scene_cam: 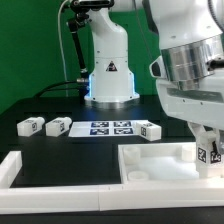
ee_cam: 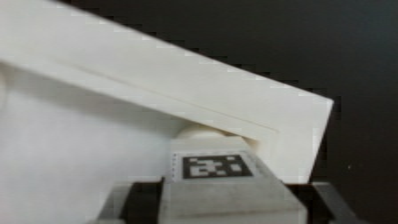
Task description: Assemble square table
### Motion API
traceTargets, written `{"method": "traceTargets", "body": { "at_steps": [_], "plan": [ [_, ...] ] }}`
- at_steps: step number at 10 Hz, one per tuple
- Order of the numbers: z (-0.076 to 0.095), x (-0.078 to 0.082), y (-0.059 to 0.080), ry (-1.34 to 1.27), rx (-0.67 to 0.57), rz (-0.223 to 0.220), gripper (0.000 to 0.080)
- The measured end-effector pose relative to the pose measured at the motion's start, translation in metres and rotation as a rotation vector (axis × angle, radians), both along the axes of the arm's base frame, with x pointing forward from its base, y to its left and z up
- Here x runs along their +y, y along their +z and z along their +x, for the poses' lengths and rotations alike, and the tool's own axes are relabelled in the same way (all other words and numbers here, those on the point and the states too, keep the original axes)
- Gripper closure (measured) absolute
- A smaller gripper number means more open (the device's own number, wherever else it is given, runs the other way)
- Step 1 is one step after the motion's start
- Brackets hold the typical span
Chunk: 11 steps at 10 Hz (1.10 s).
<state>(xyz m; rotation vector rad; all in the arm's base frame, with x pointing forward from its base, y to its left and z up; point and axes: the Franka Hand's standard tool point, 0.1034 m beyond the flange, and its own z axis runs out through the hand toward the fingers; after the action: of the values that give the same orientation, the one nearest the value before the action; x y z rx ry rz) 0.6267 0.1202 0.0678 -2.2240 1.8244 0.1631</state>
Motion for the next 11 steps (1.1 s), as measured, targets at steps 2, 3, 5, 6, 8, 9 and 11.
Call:
{"method": "traceTargets", "body": {
  "at_steps": [2, 3, 5, 6, 8, 9, 11],
  "plan": [
    [0.0021, -0.0007, 0.0014, -0.17, 0.043, 0.028, 0.0506],
    [0.0025, -0.0011, 0.0016, -0.247, 0.063, 0.039, 0.0506],
    [0.0006, 0.0022, 0.0003, -0.363, 0.101, 0.048, 0.0506],
    [0.0004, 0.0028, -0.0002, -0.411, 0.115, 0.051, 0.0506],
    [0.0014, 0.0021, 0.0, -0.496, 0.131, 0.058, 0.0506],
    [0.0018, 0.0015, 0.0001, -0.52, 0.136, 0.059, 0.0506],
    [0.0016, 0.0019, -0.0001, -0.508, 0.133, 0.058, 0.0247]
  ]
}}
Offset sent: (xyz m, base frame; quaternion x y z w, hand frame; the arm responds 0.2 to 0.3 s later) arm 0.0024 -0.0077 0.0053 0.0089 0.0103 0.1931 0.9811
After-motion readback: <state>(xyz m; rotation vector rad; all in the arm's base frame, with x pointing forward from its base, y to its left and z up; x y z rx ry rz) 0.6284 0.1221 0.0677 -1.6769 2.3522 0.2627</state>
